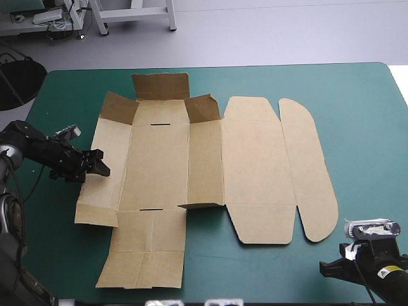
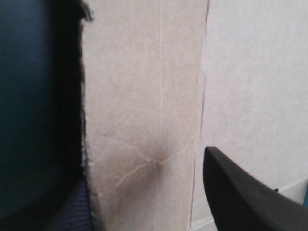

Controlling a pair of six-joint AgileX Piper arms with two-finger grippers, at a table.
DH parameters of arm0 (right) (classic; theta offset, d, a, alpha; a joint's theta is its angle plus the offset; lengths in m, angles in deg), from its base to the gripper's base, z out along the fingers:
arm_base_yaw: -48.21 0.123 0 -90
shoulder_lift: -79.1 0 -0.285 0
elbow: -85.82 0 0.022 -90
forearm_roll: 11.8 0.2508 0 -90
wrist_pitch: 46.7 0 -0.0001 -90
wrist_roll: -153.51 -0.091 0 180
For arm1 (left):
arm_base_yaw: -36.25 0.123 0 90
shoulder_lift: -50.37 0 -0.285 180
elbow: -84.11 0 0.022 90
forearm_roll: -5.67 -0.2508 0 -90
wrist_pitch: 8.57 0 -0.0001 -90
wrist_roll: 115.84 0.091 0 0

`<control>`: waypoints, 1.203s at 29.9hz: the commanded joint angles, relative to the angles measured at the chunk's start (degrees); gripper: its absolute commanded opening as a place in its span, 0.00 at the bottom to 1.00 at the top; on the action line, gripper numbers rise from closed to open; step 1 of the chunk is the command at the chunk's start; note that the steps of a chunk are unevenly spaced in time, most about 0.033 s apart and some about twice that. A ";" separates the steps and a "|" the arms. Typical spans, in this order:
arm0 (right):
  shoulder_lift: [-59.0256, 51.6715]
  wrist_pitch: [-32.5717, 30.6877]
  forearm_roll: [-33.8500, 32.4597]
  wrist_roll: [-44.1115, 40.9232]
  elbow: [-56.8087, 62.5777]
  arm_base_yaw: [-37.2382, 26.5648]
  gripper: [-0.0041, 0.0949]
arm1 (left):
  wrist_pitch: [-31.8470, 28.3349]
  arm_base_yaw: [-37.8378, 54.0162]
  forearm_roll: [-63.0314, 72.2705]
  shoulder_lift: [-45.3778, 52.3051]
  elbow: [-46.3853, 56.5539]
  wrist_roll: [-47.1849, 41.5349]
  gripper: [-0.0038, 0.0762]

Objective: Fold the box

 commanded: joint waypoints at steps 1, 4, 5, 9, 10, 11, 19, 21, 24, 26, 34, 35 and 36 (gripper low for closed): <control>0.41 2.86 0.92 0.50 -1.52 0.07 0.02 | 4.09 -0.45 4.58 1.89 -0.76 -0.72 0.57; 0.41 2.86 0.92 0.50 -1.52 0.07 0.02 | 3.84 -0.45 7.01 1.80 0.38 -0.62 0.57; 0.41 2.86 0.92 0.50 -1.52 0.07 0.02 | 3.84 -0.45 7.72 1.80 0.88 -0.61 0.57; 0.41 2.86 0.92 0.50 -1.52 0.07 0.02 | 3.29 -0.45 8.42 1.80 3.66 0.70 0.57; 0.41 2.86 0.92 0.50 -1.52 0.07 0.02 | 2.91 -0.45 8.20 1.80 4.06 0.70 0.57; 0.41 2.86 0.92 0.50 -1.52 0.07 0.02 | 2.71 -0.45 8.19 1.80 4.32 0.70 0.57; 0.41 2.86 0.92 0.50 -1.52 0.07 0.02 | -0.82 -1.18 9.90 1.80 4.42 2.31 0.23; 0.41 2.86 0.92 0.50 -1.52 0.07 0.02 | -1.83 -2.47 9.78 1.80 4.42 4.02 0.05; 0.41 2.86 0.92 0.50 -1.52 0.07 0.02 | -2.29 -5.13 9.89 1.80 3.60 7.90 0.04; 0.41 2.86 0.92 0.50 -1.52 0.07 0.02 | -2.76 -7.42 9.15 1.80 2.08 8.36 0.04; 0.51 2.86 0.92 0.50 -1.52 0.07 0.02 | 1.67 -18.01 -5.26 1.80 -12.03 10.25 0.04; 0.51 2.86 0.92 0.50 -1.52 0.07 0.02 | 2.25 -19.18 -7.30 1.80 -14.17 10.25 0.04; 0.51 2.86 0.92 0.50 -1.52 0.07 0.02 | 2.71 -20.35 -9.56 1.80 -15.80 10.25 0.04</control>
